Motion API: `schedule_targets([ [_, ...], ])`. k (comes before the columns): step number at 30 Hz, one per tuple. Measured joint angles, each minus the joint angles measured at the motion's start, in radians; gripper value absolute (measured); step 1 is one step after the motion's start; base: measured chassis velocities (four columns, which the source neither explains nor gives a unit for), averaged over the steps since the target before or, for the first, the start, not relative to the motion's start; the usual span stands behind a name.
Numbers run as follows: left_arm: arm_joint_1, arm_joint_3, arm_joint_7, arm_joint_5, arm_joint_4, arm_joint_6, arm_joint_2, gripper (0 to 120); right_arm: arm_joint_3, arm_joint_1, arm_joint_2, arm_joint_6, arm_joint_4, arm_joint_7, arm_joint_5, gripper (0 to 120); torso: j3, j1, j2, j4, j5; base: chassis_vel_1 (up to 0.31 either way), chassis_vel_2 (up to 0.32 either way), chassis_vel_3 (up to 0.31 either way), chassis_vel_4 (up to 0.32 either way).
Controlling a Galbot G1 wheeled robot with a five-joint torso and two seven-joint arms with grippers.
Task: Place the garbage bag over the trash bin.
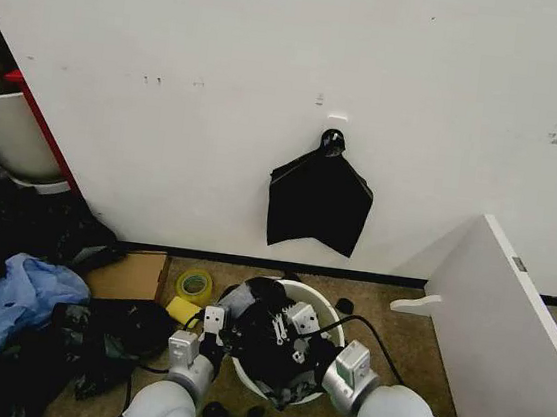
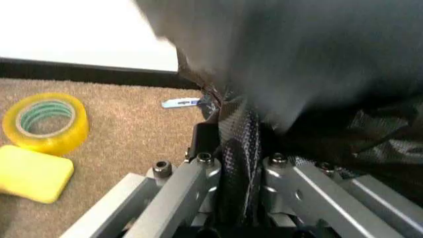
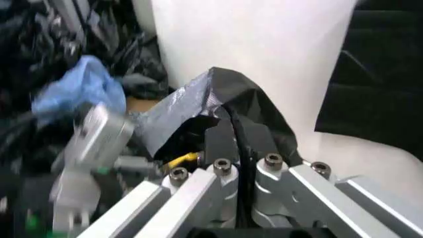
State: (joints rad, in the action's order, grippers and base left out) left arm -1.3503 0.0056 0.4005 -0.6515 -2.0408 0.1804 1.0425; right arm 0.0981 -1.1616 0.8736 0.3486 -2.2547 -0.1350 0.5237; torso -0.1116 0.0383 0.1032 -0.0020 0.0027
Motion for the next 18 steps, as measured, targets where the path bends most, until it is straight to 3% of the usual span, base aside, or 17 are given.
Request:
schedule_targets([
  [11, -0.018, 0.004, -0.091, 0.188, 0.018, -0.080, -0.027, 4, -0.074, 0.085, -0.017, 0.059, 0.029, -0.111, 0.237, 0, 0.000, 0.000, 0.000, 0.0000, 0.0000, 0.000, 0.000, 0.000, 0.000],
  [18, -0.036, 0.002, -0.163, 0.331, 0.037, -0.209, -0.051, 4, -0.100, 0.134, -0.049, 0.132, 0.081, -0.185, 0.331, 0, 0.000, 0.000, 0.000, 0.0001, 0.0001, 0.000, 0.000, 0.000, 0.000],
])
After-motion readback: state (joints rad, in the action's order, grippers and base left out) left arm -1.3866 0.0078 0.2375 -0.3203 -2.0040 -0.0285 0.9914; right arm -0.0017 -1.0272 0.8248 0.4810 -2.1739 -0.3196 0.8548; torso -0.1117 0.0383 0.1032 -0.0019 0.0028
